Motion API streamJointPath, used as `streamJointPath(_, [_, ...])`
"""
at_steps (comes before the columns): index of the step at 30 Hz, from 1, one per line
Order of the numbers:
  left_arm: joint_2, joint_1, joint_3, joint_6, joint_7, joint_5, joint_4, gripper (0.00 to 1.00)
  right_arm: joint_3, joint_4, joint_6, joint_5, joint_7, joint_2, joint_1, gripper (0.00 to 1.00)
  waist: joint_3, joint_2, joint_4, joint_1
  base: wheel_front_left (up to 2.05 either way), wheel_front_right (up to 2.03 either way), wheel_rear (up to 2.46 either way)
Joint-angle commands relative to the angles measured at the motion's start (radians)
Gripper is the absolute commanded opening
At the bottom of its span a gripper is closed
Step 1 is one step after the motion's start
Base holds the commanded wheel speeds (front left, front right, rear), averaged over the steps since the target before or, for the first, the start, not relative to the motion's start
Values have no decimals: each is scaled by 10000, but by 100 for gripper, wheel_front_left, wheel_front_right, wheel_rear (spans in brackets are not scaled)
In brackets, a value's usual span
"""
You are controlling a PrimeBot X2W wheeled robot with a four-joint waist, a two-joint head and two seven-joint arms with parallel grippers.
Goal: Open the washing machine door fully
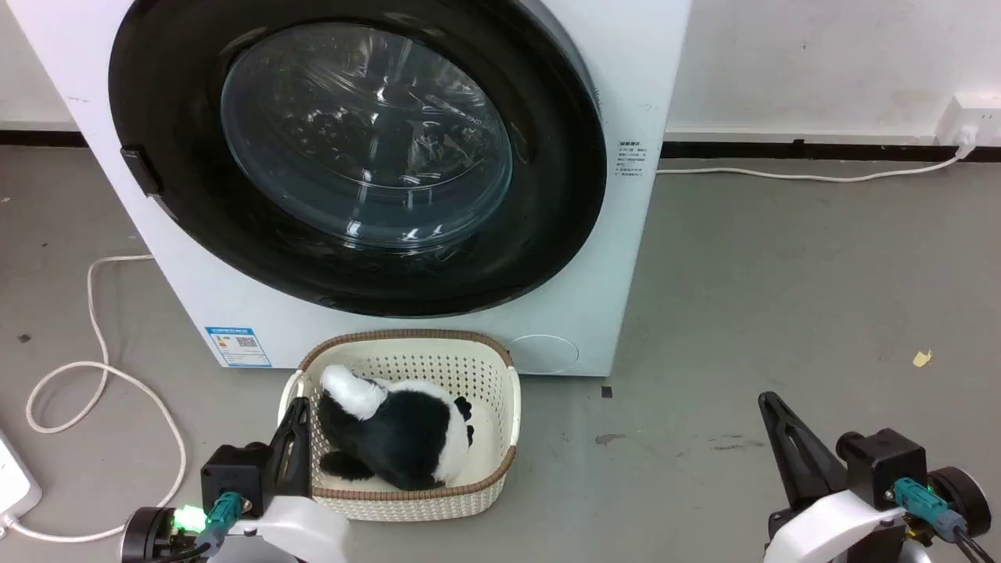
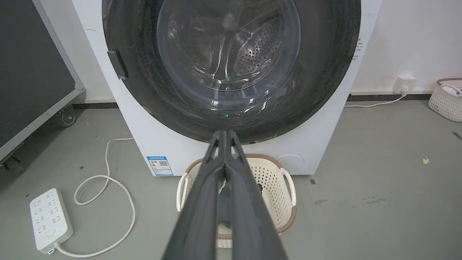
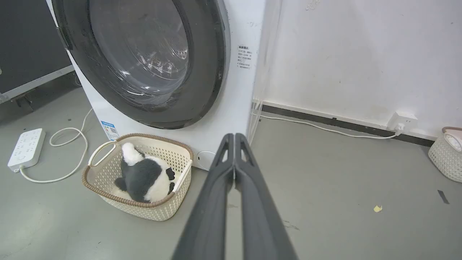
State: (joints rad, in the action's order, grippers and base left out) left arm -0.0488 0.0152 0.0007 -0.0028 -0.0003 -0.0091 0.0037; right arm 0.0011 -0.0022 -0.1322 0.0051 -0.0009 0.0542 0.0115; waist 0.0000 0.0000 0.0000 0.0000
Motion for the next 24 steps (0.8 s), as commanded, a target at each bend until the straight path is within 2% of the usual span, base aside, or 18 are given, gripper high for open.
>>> streamJointPath(1, [-14, -152, -7, 28, 3, 91, -37, 0, -11, 22, 15, -51, 9, -40, -115, 0, 0, 0, 0, 0, 0, 0, 0])
streamJointPath(24, [-14, -152, -7, 28, 3, 91, -37, 0, -11, 22, 15, -51, 9, -40, -115, 0, 0, 0, 0, 0, 0, 0, 0])
